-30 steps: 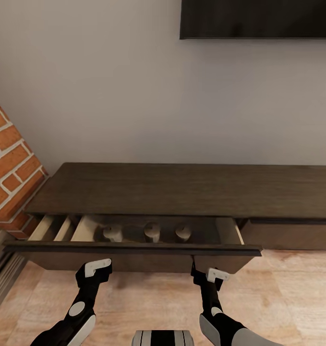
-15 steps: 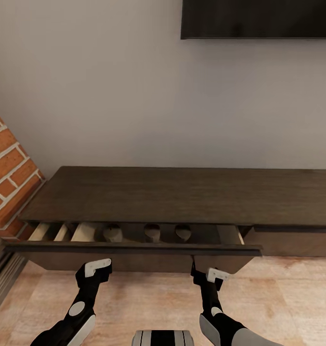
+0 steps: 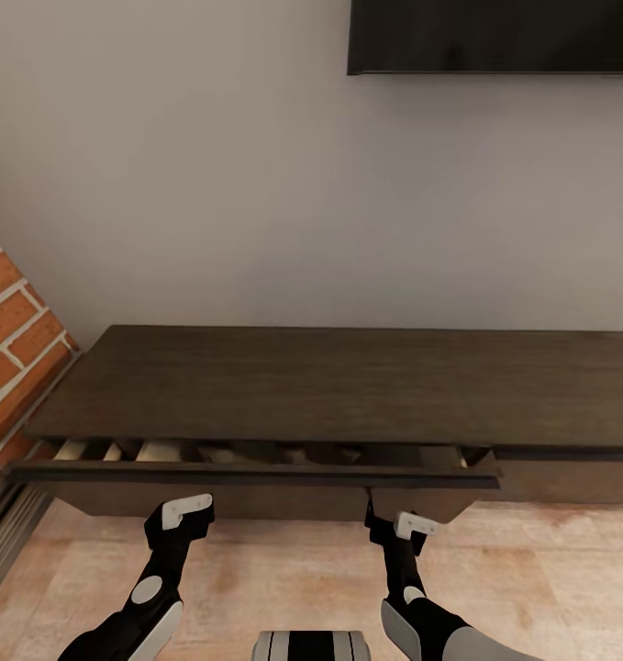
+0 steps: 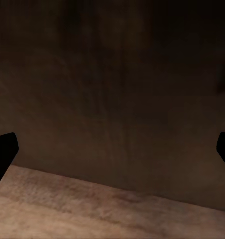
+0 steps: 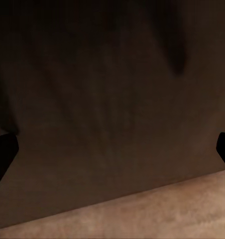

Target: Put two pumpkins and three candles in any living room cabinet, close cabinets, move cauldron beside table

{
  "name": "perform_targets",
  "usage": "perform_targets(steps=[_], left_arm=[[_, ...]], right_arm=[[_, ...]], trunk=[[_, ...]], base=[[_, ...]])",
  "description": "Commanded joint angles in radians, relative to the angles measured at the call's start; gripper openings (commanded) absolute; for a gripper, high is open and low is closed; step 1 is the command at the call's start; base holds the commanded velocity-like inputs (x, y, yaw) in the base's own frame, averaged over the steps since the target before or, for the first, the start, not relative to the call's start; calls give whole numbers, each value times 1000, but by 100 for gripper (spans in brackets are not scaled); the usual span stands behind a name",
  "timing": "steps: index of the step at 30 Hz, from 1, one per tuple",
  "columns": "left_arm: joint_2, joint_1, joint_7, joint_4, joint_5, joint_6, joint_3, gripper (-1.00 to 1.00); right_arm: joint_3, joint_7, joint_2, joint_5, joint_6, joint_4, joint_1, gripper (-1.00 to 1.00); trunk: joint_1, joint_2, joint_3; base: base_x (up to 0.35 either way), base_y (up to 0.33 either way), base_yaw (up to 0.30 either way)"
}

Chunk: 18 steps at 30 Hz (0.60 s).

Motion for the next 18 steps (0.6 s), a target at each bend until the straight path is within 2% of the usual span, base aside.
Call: perform_targets(steps=[1, 18], left_arm=[[1, -1, 6, 0, 11, -8, -6, 100], [1, -1, 5, -1, 11, -8, -6, 100]], right_arm=[[12, -7, 0, 5, -1, -1, -1, 100], [12, -7, 0, 5, -1, -1, 0, 100]], trunk=[[0, 0, -1], [0, 0, -1]], base=[[102, 0, 0], [69, 0, 0]])
